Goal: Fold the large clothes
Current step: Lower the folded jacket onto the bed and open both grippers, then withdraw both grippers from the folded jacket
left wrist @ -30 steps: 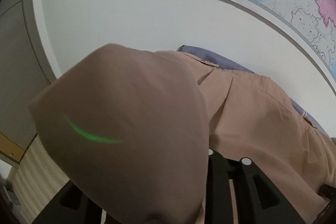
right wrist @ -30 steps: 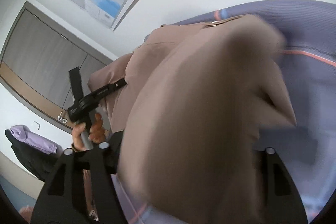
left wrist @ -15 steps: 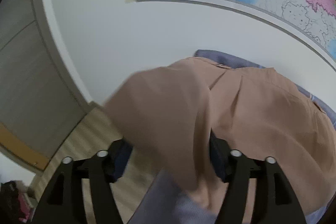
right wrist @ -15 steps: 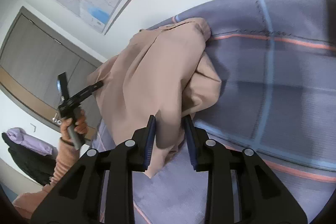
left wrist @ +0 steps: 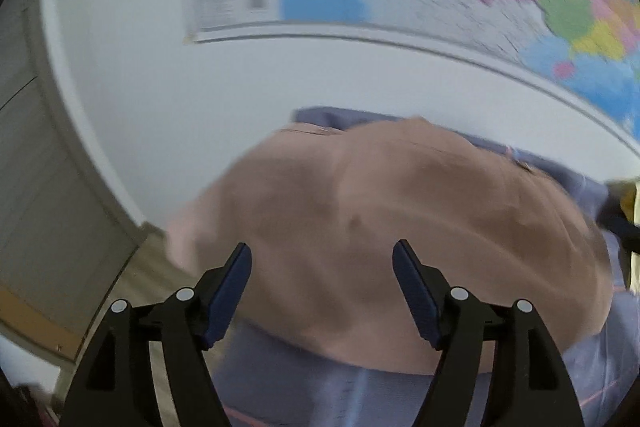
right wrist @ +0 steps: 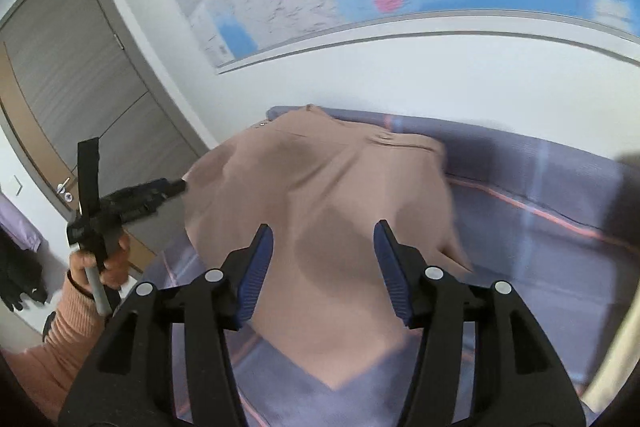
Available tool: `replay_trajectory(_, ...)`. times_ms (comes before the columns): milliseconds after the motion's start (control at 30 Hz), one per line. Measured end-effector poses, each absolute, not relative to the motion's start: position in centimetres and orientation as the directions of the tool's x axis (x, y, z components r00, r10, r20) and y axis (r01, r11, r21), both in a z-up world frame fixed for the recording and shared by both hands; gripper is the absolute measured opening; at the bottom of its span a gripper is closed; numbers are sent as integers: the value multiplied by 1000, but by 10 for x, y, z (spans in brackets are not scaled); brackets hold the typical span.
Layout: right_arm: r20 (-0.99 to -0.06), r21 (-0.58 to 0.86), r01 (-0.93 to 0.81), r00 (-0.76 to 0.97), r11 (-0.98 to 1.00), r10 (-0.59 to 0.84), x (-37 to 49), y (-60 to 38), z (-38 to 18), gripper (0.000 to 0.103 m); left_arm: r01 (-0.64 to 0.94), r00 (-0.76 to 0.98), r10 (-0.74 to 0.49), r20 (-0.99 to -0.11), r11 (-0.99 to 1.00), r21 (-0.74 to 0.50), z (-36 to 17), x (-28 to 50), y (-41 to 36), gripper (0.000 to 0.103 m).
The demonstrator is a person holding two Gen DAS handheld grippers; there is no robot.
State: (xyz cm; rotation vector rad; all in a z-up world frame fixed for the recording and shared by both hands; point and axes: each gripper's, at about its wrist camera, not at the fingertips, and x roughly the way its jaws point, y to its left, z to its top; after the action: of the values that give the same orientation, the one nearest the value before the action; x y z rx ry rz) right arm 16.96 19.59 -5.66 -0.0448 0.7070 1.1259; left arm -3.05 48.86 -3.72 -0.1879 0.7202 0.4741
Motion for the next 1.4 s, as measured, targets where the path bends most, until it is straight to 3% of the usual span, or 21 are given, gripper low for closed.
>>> replay_trajectory(233,-688,376,-769,142,517,712,205,239,-114,49,-496,579,281,-765,866,-58,-90,-5,497,77)
replay_trajectory(333,-681,375,-771,148,515,717,206,233,-113,48,-504,591,292,-752,861,-62,-92,-10,500,77)
replay_trajectory(467,-651,301,-811,210,502,729,190,224,-90,55,-488,635,296,-714,870,-73,-78,-26,485,75)
replay_trajectory(633,-617,166,-882,257,442,744,151,236,-80,55,-415,702,259,-663,906,-86,-61,-38,454,75)
replay_trajectory(800,-684,125,-900,227,418,693,141,262,-111,55,-349,690,200,-695,934,-77,-78,-28,426,75)
replay_trajectory(967,-684,142,-898,214,415,697,142,263,-115,56,-363,673,200,-712,928,-83,-94,-23,427,76)
replay_trajectory(1133,-648,164,-895,219,415,729,138,250,-104,65,-396,680,260,-685,917,-44,-83,-33,415,77)
replay_trajectory(1333,-611,132,-890,273,436,743,129,244,-93,79,-419,715,323,-619,908,-10,-66,-53,384,94)
replay_trajectory(1400,-602,128,-888,284,442,746,127,239,-90,84,-437,731,342,-591,899,-19,-59,-60,375,96)
